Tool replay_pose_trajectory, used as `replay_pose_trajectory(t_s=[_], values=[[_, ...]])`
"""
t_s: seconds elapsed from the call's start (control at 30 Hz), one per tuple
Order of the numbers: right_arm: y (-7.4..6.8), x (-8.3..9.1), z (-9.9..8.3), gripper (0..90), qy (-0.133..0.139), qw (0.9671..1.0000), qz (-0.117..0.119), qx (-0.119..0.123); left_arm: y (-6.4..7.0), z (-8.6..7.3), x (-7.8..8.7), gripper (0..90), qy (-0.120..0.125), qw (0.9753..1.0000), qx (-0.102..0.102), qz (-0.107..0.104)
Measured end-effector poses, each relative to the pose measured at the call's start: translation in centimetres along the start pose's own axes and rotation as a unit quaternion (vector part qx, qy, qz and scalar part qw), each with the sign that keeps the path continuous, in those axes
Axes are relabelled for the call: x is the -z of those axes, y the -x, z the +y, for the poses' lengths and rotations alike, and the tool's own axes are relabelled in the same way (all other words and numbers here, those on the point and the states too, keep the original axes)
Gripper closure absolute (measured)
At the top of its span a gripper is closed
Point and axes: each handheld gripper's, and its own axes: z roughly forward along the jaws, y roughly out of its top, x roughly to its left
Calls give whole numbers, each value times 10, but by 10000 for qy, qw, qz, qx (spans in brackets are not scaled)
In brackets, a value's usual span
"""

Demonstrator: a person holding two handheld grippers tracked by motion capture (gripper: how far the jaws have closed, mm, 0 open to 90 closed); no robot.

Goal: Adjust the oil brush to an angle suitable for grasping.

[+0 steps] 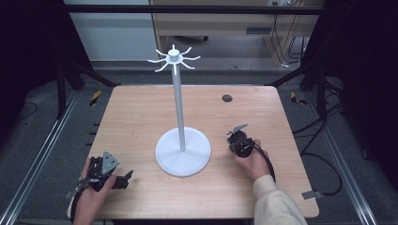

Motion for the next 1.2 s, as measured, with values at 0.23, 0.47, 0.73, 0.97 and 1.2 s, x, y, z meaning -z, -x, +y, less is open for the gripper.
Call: replay_pose_trajectory(t_s=[0.23, 0.47, 0.73, 0.97, 1.2], values=[[11, 1, -2, 900, -93, 9989, -295, -348, 0, 0, 0, 25, -4, 10000, -1, -12], [16, 4, -3, 900, -113, 9981, -293, -529, 1, 0, -1, 25, -18, 10000, -21, -21], [23, 32, -6, 870, 125, 9966, -100, -805, 0, 0, -1, 25, -15, 10000, -24, -23], [36, 46, -19, 792, -99, 9938, -48, -1103, 2, 2, 0, 25, 57, 9999, -95, -96], [37, 45, -22, 682, -427, 9931, 33, -1095, -1, 0, 1, 25, 12, 10000, 4, 20]])
